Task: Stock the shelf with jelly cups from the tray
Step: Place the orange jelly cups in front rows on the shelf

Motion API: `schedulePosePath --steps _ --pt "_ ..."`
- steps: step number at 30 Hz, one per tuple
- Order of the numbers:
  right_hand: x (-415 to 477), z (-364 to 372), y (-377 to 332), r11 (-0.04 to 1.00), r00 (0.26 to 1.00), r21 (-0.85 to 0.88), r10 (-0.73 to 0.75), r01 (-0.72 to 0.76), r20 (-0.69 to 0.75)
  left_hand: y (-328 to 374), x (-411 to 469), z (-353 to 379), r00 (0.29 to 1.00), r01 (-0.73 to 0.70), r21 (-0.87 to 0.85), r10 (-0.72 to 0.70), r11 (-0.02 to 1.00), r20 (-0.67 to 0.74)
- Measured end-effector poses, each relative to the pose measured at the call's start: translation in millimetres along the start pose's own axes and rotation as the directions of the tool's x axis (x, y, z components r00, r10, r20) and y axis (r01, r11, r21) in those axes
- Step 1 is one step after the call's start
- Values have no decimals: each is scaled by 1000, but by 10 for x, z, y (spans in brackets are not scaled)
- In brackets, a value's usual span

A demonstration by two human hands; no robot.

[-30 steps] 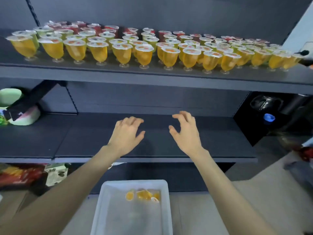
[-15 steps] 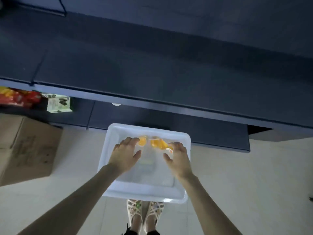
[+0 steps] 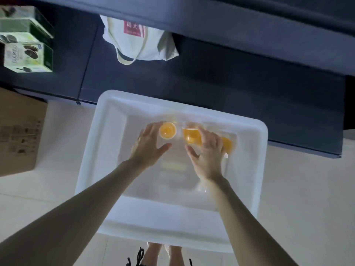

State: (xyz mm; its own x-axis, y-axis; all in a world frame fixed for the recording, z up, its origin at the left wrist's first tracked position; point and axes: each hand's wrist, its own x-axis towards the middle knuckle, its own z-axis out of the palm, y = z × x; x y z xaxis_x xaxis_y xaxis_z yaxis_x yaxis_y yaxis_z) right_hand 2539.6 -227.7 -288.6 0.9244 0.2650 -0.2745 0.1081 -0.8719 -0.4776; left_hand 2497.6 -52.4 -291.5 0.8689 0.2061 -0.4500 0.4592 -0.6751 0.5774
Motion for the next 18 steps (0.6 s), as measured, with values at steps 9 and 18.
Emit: schedulePosePath --steps 9,18 --pt "250 310 42 995 996 -69 65 -69 -56 -94 312 187 993 -47 -21 45 999 -107" --pt "-111 110 27 995 995 28 101 -100 -22 -42 -81 101 992 116 -132 -122 984 -38"
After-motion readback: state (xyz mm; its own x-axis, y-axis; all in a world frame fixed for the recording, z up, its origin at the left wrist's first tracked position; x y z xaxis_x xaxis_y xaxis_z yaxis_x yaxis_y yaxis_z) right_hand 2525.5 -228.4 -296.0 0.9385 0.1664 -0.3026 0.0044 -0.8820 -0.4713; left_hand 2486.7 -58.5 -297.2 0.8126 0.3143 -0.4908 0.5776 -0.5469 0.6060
